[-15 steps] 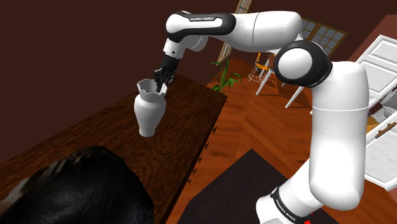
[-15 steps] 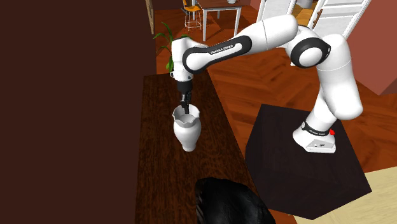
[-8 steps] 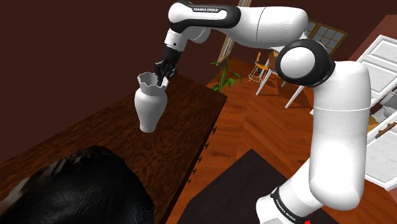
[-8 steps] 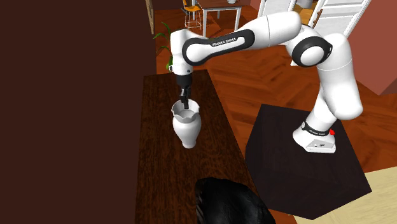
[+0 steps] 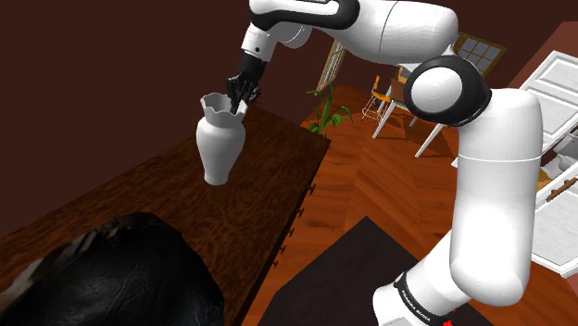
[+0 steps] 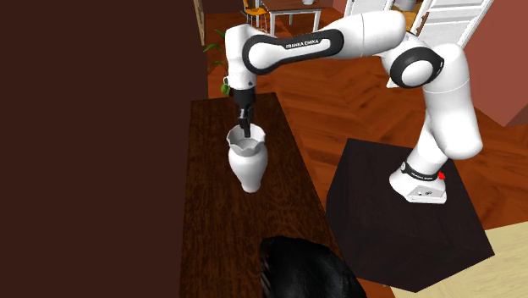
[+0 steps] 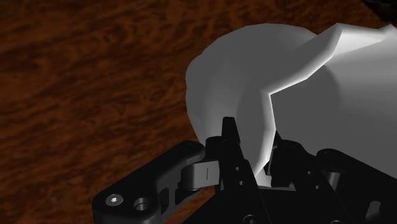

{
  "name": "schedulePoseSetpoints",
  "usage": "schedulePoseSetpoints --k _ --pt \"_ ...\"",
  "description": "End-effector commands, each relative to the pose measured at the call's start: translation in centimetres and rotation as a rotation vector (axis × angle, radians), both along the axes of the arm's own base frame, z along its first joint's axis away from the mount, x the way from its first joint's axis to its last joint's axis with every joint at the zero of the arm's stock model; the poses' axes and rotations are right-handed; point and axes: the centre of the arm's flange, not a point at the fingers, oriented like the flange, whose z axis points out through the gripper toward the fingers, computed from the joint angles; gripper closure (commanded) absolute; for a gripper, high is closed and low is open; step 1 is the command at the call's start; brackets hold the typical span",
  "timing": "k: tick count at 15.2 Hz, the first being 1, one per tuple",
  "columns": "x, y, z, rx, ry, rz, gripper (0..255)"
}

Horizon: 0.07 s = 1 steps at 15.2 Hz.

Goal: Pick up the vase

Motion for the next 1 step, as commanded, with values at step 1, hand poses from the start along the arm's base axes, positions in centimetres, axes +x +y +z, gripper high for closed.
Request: schedulePoseSetpoints --k 1 --pt "-0.01 -0.08 0.44 0.000 -0.001 0.000 255"
